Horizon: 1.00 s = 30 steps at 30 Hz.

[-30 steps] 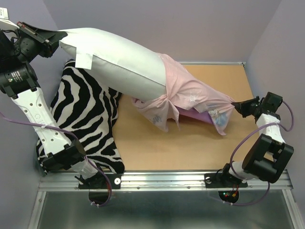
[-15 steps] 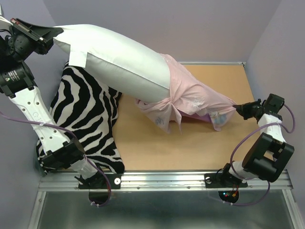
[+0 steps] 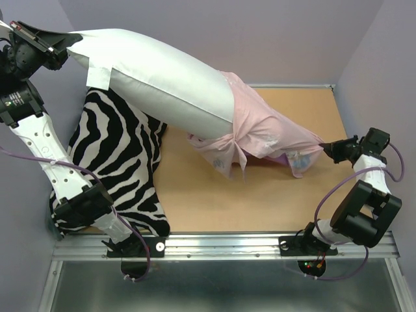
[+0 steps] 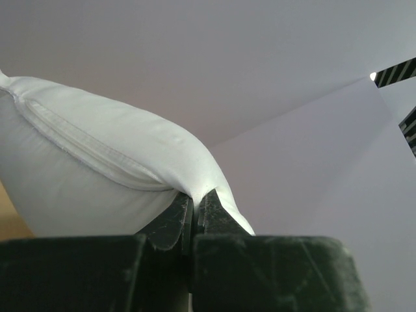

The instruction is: Remove the pillowcase from the pillow

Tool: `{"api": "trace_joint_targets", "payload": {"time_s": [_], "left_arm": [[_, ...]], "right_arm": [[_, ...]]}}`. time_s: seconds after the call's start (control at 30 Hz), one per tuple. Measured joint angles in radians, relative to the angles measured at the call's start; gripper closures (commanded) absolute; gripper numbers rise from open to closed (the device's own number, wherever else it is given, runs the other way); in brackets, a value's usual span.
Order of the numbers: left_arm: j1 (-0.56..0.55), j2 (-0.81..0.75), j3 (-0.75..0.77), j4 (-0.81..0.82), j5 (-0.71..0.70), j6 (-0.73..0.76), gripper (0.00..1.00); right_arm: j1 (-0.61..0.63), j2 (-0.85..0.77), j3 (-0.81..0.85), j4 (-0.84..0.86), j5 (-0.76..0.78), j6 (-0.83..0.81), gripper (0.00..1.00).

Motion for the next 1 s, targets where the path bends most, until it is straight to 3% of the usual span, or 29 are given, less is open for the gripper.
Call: {"api": "trace_joint_targets", "payload": {"time_s": [0.73, 0.87, 1.0], "left_arm": [[0.016, 0.023, -0.01, 0.137, -0.011, -0.035, 1.0], [-0.051, 0.003, -0.074, 0.161, -0.143, 0.029, 1.0], [-0.177, -0.049, -0.249, 0.165, -0.276, 0.111, 1.0]], "right_arm": [[-0.066, 0.004, 0.0, -0.004, 0.144, -0.011, 0.99], [-0.098, 0.004, 0.0, 0.007, 0.222, -0.024, 0.99], [-0.092, 0.002, 0.0, 0.018, 0.289, -0.041, 1.0]]}}
